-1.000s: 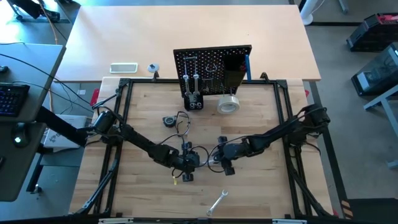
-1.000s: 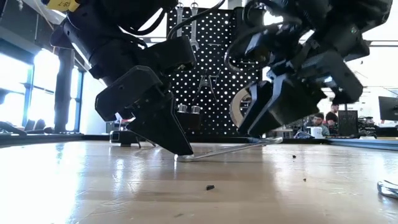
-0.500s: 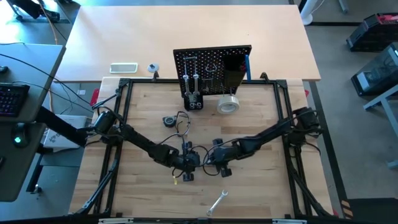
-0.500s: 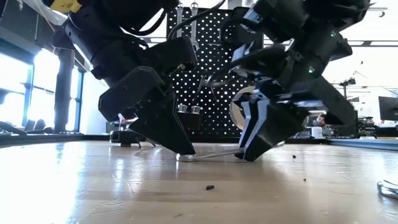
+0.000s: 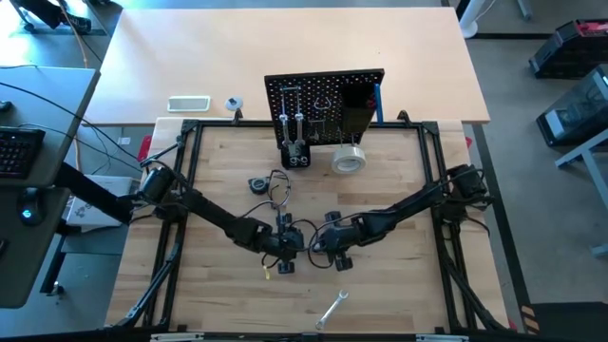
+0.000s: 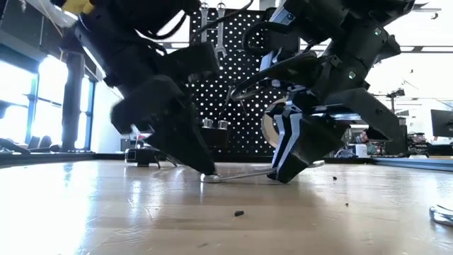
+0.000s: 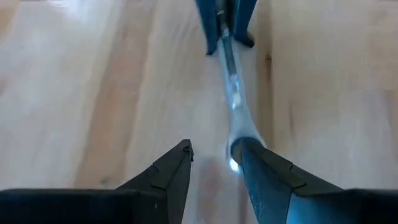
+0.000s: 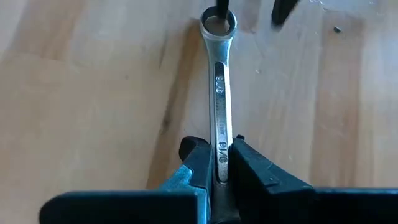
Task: Hang tools onto peg board
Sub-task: Hang the top wrench on the pegboard
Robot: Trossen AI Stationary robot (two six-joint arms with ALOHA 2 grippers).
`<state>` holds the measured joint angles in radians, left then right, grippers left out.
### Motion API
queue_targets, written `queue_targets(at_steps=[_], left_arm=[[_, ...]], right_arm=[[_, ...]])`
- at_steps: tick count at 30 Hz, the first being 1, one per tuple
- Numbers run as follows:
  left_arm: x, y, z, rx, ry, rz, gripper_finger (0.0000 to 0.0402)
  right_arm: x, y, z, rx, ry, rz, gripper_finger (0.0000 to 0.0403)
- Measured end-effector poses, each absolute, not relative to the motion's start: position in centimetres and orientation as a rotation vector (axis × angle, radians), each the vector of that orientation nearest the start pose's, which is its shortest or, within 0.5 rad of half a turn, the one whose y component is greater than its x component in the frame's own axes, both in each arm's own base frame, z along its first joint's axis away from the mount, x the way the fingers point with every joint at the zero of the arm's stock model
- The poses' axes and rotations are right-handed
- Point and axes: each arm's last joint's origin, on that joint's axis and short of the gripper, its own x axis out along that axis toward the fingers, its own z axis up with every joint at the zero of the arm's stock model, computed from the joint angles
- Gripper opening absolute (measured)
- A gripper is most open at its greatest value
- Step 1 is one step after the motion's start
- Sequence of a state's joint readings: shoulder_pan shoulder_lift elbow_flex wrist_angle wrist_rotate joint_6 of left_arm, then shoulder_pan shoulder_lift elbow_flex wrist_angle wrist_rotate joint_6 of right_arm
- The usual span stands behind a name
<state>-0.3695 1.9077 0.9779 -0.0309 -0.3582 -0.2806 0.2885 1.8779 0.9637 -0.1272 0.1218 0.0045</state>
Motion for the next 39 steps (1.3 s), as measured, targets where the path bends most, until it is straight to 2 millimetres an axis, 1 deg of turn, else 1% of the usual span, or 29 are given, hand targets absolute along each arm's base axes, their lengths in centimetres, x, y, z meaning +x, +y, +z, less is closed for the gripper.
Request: queue_targets(at_steps=[4, 6, 14, 16, 20, 22, 24, 26, 30, 34, 39], left_arm=[[32.7, -11.6, 13.4, 0.118, 0.889, 0.12, 0.0132], [32.3, -11.4, 14.7, 0.128, 0.875, 0.142, 0.0133], [29.6, -10.1, 19.7, 0.177, 0.841, 0.296, 0.0133], [28.9, -9.9, 20.4, 0.184, 0.836, 0.329, 0.0133], [27.8, -9.8, 21.2, 0.219, 0.84, 0.378, 0.0133], [27.6, -9.9, 21.2, 0.235, 0.851, 0.391, 0.0133], [27.2, -10.0, 20.7, 0.243, 0.855, 0.394, 0.0133], [26.9, -10.1, 19.8, 0.248, 0.849, 0.392, 0.0133], [26.0, -9.8, 17.3, 0.222, 0.817, 0.389, 0.0133], [25.4, -9.5, 15.2, 0.158, 0.702, 0.36, 0.0133], [24.3, -9.1, 13.4, 0.1, 0.515, 0.264, 0.0133]], right_arm=[[32.7, 9.8, 12.3, -0.223, 1.044, 0.112, 0.0029], [32.2, 9.9, 12.7, -0.231, 1.056, 0.081, 0.0029], [30.4, 10.3, 15.5, -0.221, 1.031, -0.132, 0.0029], [29.9, 10.4, 16.3, -0.221, 1.01, -0.185, 0.0029], [28.9, 10.1, 17.8, -0.231, 0.971, -0.31, 0.0029], [28.4, 9.8, 18.7, -0.228, 0.935, -0.378, 0.0029], [28.0, 9.5, 19.6, -0.229, 0.894, -0.443, 0.0029], [27.7, 9.1, 20.5, -0.231, 0.844, -0.506, 0.0029], [27.4, 8.1, 22.2, -0.241, 0.734, -0.623, 0.0029], [27.6, 6.7, 23.5, -0.202, 0.636, -0.721, 0.0029], [28.8, 4.9, 24.4, -0.109, 0.544, -0.785, 0.0029]])
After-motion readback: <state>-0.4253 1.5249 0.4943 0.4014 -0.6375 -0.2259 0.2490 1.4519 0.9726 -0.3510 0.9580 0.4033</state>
